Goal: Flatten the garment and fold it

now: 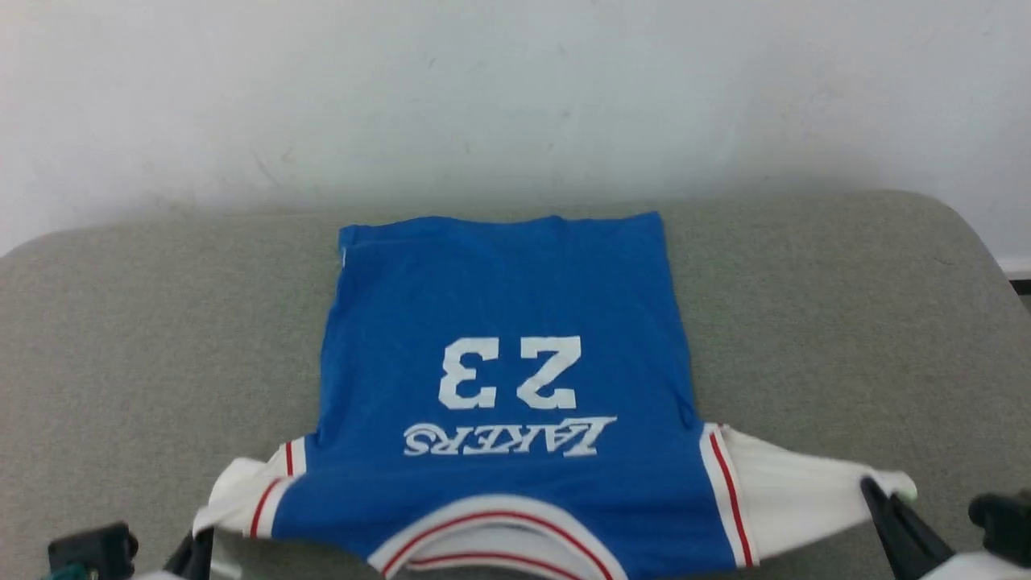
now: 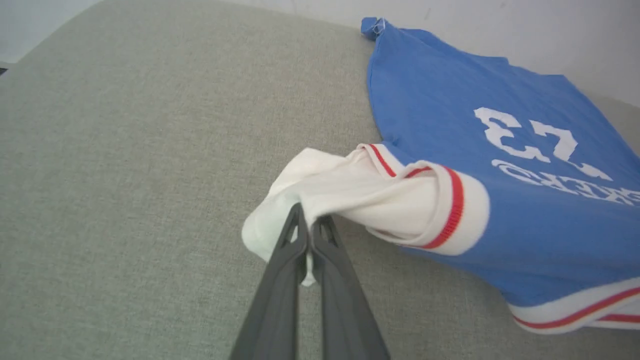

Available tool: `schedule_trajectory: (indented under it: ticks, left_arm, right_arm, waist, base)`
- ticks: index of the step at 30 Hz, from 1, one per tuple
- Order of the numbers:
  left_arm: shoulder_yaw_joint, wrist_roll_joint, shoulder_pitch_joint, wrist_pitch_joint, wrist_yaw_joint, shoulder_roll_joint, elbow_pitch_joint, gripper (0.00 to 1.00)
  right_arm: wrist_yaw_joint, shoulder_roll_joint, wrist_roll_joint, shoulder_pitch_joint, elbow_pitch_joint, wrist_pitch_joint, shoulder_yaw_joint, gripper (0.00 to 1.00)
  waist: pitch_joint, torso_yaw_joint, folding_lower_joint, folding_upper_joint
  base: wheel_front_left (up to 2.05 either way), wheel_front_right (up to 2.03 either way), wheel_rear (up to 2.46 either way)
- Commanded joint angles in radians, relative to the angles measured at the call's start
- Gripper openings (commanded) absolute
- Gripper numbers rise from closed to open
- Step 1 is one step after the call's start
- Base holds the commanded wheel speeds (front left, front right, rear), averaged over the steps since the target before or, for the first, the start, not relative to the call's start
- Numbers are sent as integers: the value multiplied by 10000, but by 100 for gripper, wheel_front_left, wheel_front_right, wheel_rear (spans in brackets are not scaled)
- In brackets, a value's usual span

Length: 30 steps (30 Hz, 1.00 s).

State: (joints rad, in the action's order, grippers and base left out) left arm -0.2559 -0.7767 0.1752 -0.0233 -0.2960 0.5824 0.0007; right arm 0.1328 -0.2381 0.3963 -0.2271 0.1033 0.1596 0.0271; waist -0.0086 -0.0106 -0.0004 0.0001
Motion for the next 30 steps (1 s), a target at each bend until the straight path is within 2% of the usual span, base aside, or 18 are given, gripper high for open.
schedule_trajectory:
  ticks: [1,3,6,11,12,13,14,19,22,25,30]
  left_arm:
    - [140,-134,617,-297,-403,214,-613,0]
    - [135,-256,1256,-573,-663,284,-1242,0]
    - [41,-423,2001,-854,-995,207,-1570,0]
    - [-129,-484,2608,-841,-1295,-76,-1747,0]
    - [-168,-455,2621,-804,-1312,-119,-1764,0]
    - [-194,-439,2606,-754,-1314,-172,-1784,0]
    - [-198,-423,2558,-670,-1301,-230,-1814,0]
    - [-278,-367,2192,-451,-1163,-421,-1858,0]
    - [-310,-325,1949,-371,-1096,-486,-1901,0]
    - [-267,-251,1702,-210,-1071,-533,-2028,0]
    - [-290,-49,1111,67,-933,-610,-2298,0]
  right_arm:
    - [-21,367,-230,-549,517,335,375,0]
    - [-21,885,-332,-1175,868,770,745,0]
    - [-21,1332,-636,-1828,875,1153,985,0]
    - [-21,1534,-953,-2353,114,1219,952,0]
    - [-21,1553,-958,-2349,47,1159,957,27]
    - [-21,1570,-884,-2315,47,1125,881,95]
    - [-21,1600,-709,-2227,149,1006,874,100]
    - [-21,1684,-43,-1439,690,467,1674,100]
    - [-21,1495,159,-414,313,333,2261,100]
    - [-21,1187,187,1246,-735,319,2254,100]
    - [-21,814,62,4556,-3421,292,1619,100]
  waist:
    - [-31,54,4,-1]
    - [-9,84,4,-1]
    - [8,119,4,-1]
    - [159,241,4,-1]
    - [203,277,4,-1]
    - [238,311,4,-1]
    - [285,357,4,-1]
    - [531,598,4,-1]
    - [788,774,4,-1]
    - [1150,921,4,-1]
    - [1916,1382,4,-1]
  base:
    - [0,0,0]
    - [0,0,0]
    - [0,0,0]
    - [0,0,0]
    - [0,0,0]
    - [0,0,0]
    - [0,0,0]
    - [0,0,0]
    - [0,0,0]
    - [0,0,0]
    - [0,0,0]
